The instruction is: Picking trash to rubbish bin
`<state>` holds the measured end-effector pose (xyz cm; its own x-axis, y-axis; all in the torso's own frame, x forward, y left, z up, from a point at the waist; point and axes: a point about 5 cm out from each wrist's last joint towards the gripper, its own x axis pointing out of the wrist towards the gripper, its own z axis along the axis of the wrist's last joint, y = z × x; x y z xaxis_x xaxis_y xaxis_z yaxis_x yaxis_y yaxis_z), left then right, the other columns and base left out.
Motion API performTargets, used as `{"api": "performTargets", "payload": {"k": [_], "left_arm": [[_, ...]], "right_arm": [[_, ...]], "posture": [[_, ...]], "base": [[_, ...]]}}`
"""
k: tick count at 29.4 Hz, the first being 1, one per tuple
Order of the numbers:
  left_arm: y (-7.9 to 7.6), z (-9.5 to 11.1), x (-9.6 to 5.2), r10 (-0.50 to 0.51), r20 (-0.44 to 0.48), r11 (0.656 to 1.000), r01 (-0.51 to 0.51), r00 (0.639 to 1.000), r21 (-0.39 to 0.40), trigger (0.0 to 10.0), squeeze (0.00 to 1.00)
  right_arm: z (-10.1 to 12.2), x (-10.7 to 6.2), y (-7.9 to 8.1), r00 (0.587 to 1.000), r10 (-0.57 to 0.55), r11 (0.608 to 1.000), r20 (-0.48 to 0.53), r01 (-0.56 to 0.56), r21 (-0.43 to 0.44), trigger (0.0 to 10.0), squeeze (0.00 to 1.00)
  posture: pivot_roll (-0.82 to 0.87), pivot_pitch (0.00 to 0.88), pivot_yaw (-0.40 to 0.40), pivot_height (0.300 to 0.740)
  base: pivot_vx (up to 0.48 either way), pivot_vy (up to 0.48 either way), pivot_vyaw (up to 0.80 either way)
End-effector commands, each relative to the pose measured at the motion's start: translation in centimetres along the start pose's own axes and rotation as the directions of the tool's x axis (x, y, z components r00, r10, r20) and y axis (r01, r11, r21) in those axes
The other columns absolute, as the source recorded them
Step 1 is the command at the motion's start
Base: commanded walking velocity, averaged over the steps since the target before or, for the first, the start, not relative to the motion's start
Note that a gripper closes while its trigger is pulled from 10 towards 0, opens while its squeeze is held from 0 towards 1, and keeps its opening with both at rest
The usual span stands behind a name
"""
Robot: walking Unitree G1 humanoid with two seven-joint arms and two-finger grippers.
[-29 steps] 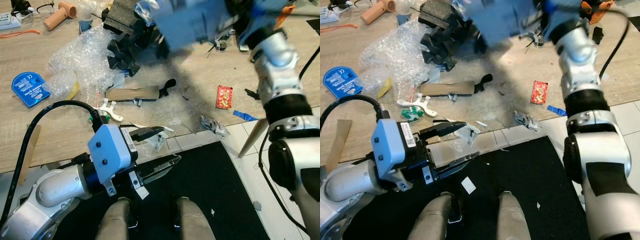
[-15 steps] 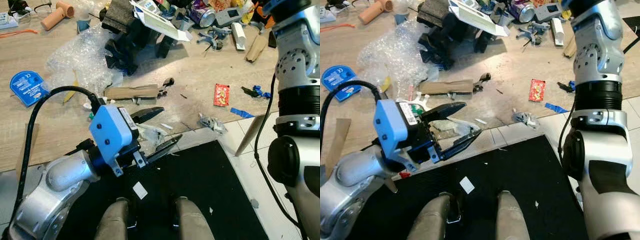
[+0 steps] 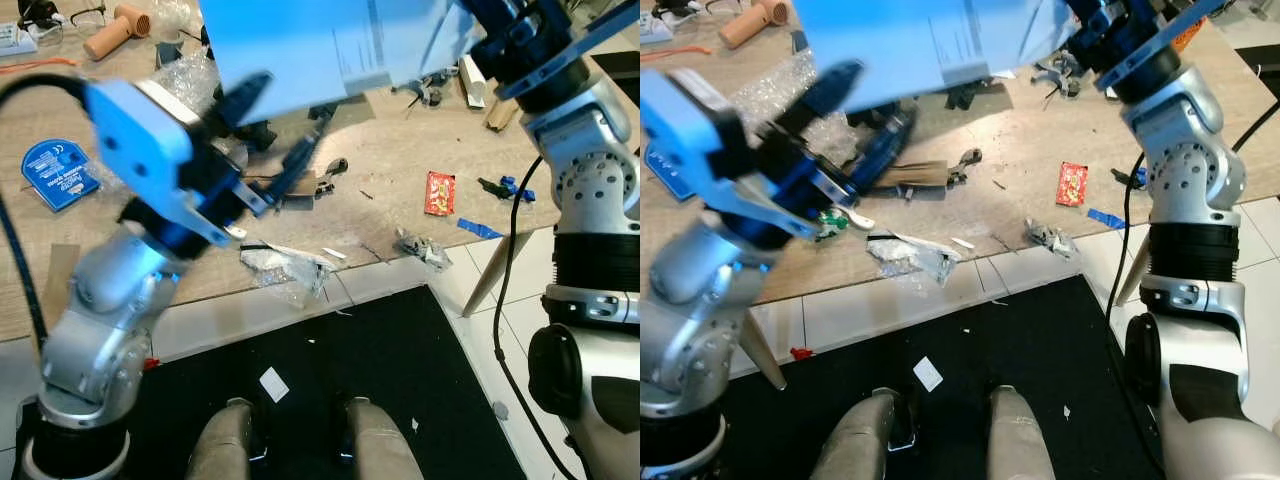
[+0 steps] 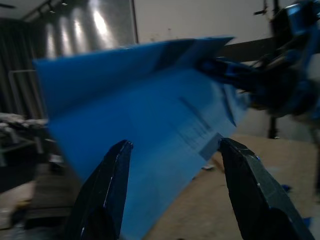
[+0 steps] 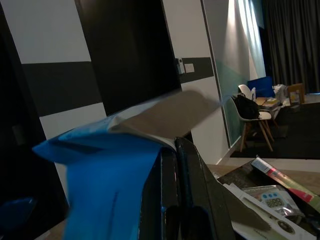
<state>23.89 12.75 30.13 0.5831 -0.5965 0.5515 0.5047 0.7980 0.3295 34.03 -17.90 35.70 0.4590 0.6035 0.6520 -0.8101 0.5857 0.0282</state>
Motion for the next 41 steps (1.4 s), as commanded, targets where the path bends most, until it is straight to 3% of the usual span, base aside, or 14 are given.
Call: {"api": "performTargets", "payload": {"k": [1,5,7,11,12,13,14,18,19,24,27,31,37,41], "left_arm": [[0.5,0.5,0.1,0.005,0.009,0.997,-0.005,1.0,0.073,10.0,0.0],[0.7,0.9,0.4,-0.019,0.001,0.986,0.019,1.0,0.164,10.0,0.0],[1.1,1.4,0.7,-0.035,-0.011,0.955,0.037,0.999,0.293,10.0,0.0],[1.3,1.7,0.8,-0.036,-0.006,0.947,0.036,0.999,0.32,10.0,0.0],[1.5,1.9,0.9,-0.043,0.001,0.939,0.041,0.999,0.342,10.0,0.58],[1.5,1.9,0.9,-0.043,0.001,0.939,0.041,0.999,0.342,10.0,0.58],[1.5,2.2,1.1,-0.069,-0.001,0.923,0.064,0.998,0.38,10.0,1.0],[1.0,2.5,1.4,-0.155,-0.034,0.851,0.151,0.987,0.503,10.0,1.0],[0.6,2.3,1.6,-0.186,-0.052,0.827,0.185,0.981,0.53,10.0,0.02],[-0.9,1.3,2.0,-0.281,-0.106,0.768,0.289,0.954,0.571,10.0,0.0],[-2.2,0.1,2.4,-0.326,-0.144,0.732,0.346,0.934,0.587,10.0,0.0],[-2.8,-0.6,2.7,-0.336,-0.158,0.72,0.362,0.928,0.592,10.0,0.0],[-2.6,-1.9,4.1,-0.221,-0.177,0.69,0.282,0.959,0.667,10.0,0.0],[-2.0,-2.2,4.4,-0.158,-0.174,0.677,0.235,0.972,0.697,10.0,0.0]], "right_arm": [[1.0,-0.4,0.1,1.0,0.011,1.0,0.019,-0.011,-0.012,0.0,0.0],[0.8,-0.6,0.2,1.0,0.01,1.0,0.002,-0.01,0.001,0.0,0.0],[0.0,-0.7,0.2,0.999,0.01,1.0,-0.051,-0.01,-0.011,0.0,0.0],[-0.4,-0.7,0.2,0.998,0.008,1.0,-0.067,-0.009,-0.016,0.0,0.0],[-0.5,-0.8,0.2,0.997,0.009,1.0,-0.073,-0.01,-0.016,0.0,0.0],[-0.5,-0.8,0.2,0.997,0.009,1.0,-0.073,-0.01,-0.016,0.0,0.0],[-0.8,-0.8,0.1,0.997,0.003,1.0,-0.081,-0.004,-0.015,0.0,0.0],[-1.8,-0.8,-0.5,0.99,-0.041,0.999,-0.133,0.036,-0.039,0.0,0.0],[-2.2,-0.8,-0.6,0.987,-0.055,0.998,-0.151,0.048,-0.048,0.0,0.0],[-2.7,-0.5,-0.4,0.986,-0.049,0.999,-0.159,0.044,-0.032,0.0,0.0],[-3.1,0.2,0.7,0.985,0.004,1.0,-0.17,-0.002,0.008,0.0,0.0],[-3.3,0.7,1.7,0.985,0.047,0.999,-0.165,-0.042,0.035,0.0,0.0],[-3.7,1.5,3.6,0.962,0.158,0.987,-0.221,-0.146,0.067,0.0,0.0],[-4.0,1.3,3.5,0.955,0.142,0.99,-0.26,-0.135,0.048,0.0,0.0]], "posture": [[-0.09,0.139,-0.059,0.74],[-0.09,0.136,-0.06,0.74],[-0.09,0.133,-0.063,0.74],[-0.09,0.13,-0.065,0.74],[-0.09,0.13,-0.065,0.74],[-0.09,0.13,-0.065,0.74],[-0.09,0.125,-0.069,0.74],[-0.09,0.123,-0.074,0.74],[-0.09,0.12,-0.076,0.74],[-0.09,0.118,-0.078,0.74],[-0.09,0.115,-0.08,0.74],[-0.09,0.113,-0.081,0.74],[-0.11,0.114,-0.082,0.74],[-0.11,0.114,-0.08,0.74]], "base": [[0.0,0.0,0.0],[0.0,0.0,0.0],[0.0,0.0,0.0],[0.0,0.0,0.0],[0.0,0.0,0.0],[0.0,0.0,0.0],[0.0,0.0,0.0],[0.0,0.0,0.0],[0.0,0.0,0.0],[0.0,0.0,0.0],[0.0,0.0,0.0],[0.0,0.0,0.0],[0.0,0.0,0.0],[0.0,0.0,0.0]]}}
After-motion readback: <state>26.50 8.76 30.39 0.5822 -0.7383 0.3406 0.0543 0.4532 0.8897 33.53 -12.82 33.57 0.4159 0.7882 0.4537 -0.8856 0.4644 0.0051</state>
